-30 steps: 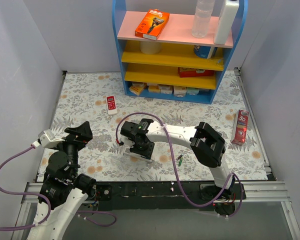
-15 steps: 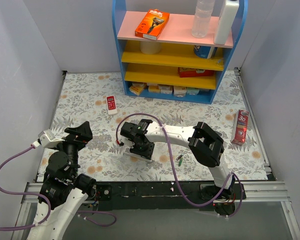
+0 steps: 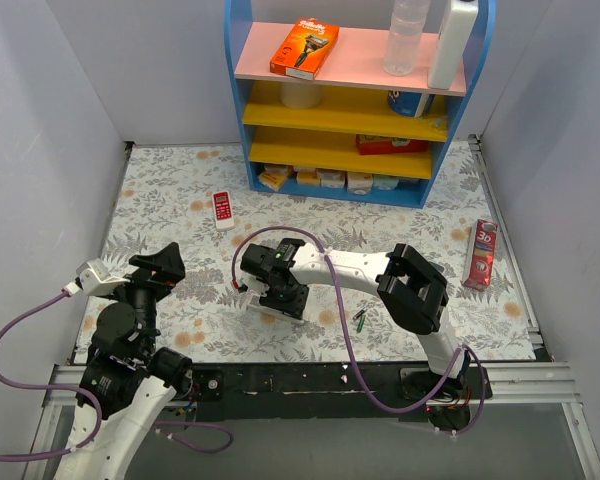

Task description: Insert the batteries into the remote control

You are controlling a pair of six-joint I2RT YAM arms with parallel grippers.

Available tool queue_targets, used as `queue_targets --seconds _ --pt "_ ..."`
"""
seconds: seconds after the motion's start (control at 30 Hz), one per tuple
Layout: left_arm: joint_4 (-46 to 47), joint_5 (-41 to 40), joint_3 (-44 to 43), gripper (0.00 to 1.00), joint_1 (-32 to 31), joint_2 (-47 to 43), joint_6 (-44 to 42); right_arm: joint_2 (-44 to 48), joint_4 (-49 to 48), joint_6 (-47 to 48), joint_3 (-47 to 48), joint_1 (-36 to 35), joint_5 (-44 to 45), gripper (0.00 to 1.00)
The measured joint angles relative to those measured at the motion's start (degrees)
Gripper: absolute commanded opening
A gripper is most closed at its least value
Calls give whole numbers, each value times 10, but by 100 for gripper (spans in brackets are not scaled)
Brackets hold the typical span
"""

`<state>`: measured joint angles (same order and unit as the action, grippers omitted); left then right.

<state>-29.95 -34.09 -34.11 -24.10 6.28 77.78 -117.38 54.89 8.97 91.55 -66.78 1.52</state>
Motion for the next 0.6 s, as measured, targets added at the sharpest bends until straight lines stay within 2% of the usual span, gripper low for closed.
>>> queue_targets --seconds 0.6 --pt "0 0 0 98 0 0 1 0 0 0 2 0 -14 37"
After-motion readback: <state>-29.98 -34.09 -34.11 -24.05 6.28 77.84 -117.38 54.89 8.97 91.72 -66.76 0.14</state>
